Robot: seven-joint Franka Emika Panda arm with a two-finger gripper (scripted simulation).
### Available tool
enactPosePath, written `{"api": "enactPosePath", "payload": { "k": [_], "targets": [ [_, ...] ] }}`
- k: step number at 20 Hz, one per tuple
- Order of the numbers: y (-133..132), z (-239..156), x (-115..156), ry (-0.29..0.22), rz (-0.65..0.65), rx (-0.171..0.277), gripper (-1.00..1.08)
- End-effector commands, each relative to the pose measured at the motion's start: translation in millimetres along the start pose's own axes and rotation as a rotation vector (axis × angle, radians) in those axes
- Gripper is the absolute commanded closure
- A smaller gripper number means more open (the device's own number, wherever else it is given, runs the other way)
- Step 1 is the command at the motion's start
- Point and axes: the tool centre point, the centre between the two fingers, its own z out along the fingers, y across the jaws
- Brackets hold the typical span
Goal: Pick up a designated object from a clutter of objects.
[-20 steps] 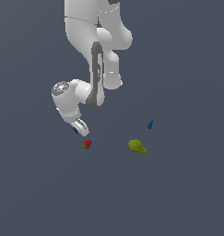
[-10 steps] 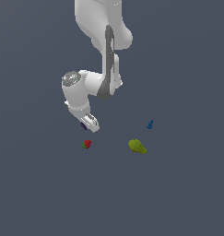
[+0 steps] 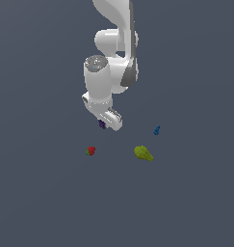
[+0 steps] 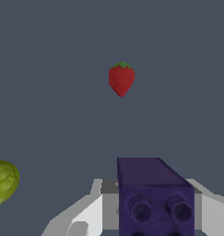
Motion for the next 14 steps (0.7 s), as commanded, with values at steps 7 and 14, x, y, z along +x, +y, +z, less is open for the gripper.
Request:
{"api": "enactPosePath", "payload": {
  "k": [7,14],
  "targets": [
    [-63.1,-68.3,-51.2,0.003,0.001,-0.003,1.08],
    [-117.8,-125.4,-94.0,0.003,0.0,-0.003,1.08]
  ]
}}
